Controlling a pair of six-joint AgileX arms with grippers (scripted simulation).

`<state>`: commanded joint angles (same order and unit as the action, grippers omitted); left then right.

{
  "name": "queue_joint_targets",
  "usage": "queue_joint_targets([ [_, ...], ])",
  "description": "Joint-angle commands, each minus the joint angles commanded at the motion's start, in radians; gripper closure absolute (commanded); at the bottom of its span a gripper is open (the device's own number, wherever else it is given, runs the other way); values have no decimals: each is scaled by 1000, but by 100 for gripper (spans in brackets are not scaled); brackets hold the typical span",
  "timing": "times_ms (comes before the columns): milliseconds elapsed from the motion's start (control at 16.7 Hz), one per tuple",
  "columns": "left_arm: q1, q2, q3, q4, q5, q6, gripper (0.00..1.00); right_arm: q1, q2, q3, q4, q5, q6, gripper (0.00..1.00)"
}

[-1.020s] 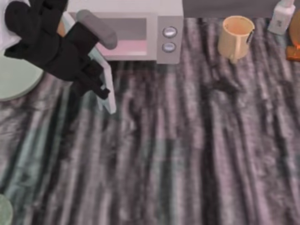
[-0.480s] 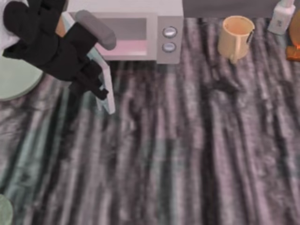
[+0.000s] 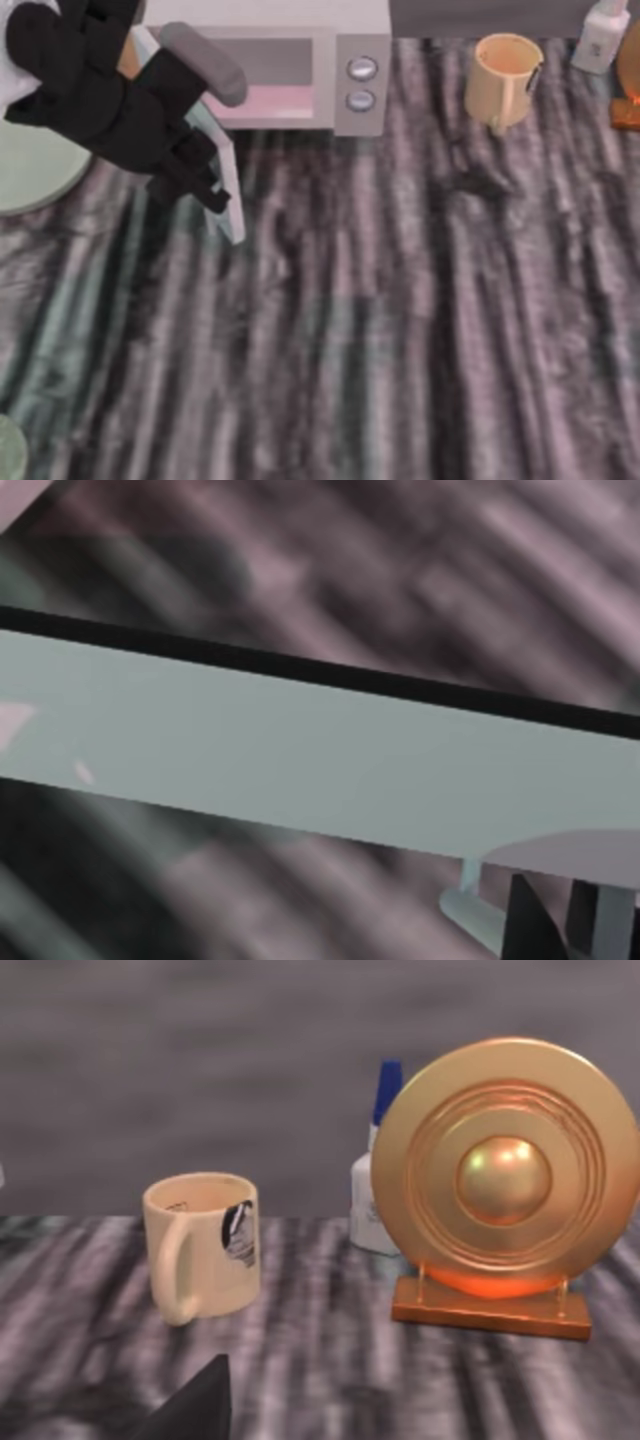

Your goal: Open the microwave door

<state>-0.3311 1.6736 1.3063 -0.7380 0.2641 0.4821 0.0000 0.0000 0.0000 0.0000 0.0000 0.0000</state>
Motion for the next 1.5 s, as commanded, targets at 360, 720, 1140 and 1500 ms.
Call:
queue_joint_targets([
  [360, 0, 0, 0, 0, 0, 0, 100, 0, 0, 0, 0, 0, 0, 0],
  [720, 13, 0, -1, -12, 17, 32, 100, 0, 0, 0, 0, 0, 0, 0],
  [1140, 84, -9, -4, -70, 91, 207, 100, 0, 0, 0, 0, 0, 0, 0],
  [1500, 86, -10, -3, -71, 93, 210, 100, 0, 0, 0, 0, 0, 0, 0],
])
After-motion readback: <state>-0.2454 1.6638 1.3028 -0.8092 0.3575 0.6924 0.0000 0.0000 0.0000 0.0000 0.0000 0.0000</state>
